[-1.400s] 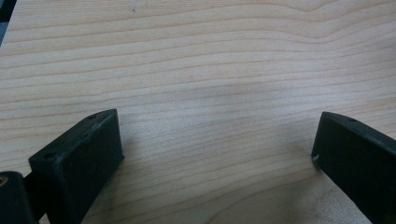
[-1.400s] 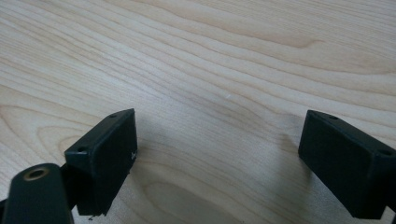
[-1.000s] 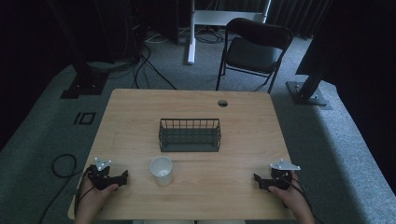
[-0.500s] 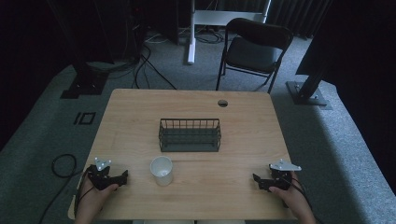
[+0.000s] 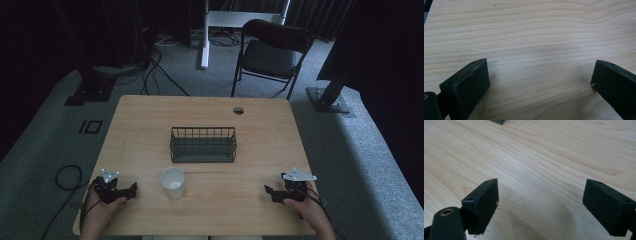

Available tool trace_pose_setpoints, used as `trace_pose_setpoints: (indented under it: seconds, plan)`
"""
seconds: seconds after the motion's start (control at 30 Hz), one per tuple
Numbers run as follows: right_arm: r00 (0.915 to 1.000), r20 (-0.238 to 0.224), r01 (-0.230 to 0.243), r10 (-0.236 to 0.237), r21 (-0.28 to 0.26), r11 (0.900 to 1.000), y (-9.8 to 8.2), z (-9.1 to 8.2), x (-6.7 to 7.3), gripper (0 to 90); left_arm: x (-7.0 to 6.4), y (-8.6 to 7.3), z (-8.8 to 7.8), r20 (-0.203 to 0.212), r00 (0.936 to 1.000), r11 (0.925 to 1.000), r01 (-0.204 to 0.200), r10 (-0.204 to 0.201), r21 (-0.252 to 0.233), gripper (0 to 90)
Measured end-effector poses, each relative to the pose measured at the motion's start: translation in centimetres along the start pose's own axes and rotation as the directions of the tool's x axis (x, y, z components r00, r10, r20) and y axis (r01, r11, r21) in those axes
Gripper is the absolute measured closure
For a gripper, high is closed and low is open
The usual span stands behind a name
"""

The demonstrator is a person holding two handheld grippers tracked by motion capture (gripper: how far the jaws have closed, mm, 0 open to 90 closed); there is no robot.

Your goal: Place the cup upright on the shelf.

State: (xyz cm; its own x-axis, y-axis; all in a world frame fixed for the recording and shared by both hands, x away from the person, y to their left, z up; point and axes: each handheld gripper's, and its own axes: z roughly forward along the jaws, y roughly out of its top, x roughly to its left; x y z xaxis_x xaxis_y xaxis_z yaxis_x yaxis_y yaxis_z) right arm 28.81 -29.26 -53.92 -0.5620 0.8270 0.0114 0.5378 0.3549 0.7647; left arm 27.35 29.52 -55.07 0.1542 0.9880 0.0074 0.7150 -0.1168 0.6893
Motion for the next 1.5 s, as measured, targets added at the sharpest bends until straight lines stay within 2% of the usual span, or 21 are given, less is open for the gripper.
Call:
trace_pose_setpoints:
  seconds: [0.47, 0.5, 0.83, 1.13, 1.47, 1.5]
  plan:
    - [0.9973, -0.058, 0.045, -0.045, 0.005, 0.999, 0.9, 1.1, 1.5, 13.6, 0.0, 0.0, 0.0, 0.000, 1.0000, 1.0000, 0.000, 0.000, 0.000, 2.0]
    - [0.9957, -0.075, 0.055, -0.054, 0.000, 0.999, 1.2, 1.2, 1.9, 13.6, 0.0, 0.0, 0.0, 0.000, 1.0000, 1.0000, 0.000, 0.000, 0.000, 2.0]
    - [0.9886, -0.120, 0.092, -0.091, -0.002, 0.996, 1.9, 2.0, 3.2, 13.6, 0.0, 0.0, 0.0, 0.000, 1.0000, 1.0000, 0.000, 0.000, 0.000, 2.0]
    - [0.9765, -0.171, 0.131, -0.131, -0.012, 0.991, 2.7, 2.9, 4.8, 13.6, 0.0, 0.0, 0.0, 0.000, 1.0000, 1.0000, 0.000, 0.000, 0.000, 2.0]
    - [0.9672, -0.207, 0.145, -0.147, -0.026, 0.989, 3.4, 3.5, 6.0, 13.6, 0.0, 0.0, 0.0, 0.000, 1.0000, 1.0000, 0.000, 0.000, 0.000, 2.0]
    - [0.9643, -0.215, 0.152, -0.154, -0.027, 0.988, 3.7, 3.6, 6.4, 13.6, 0.0, 0.0, 0.0, 0.000, 1.0000, 1.0000, 0.000, 0.000, 0.000, 2.0]
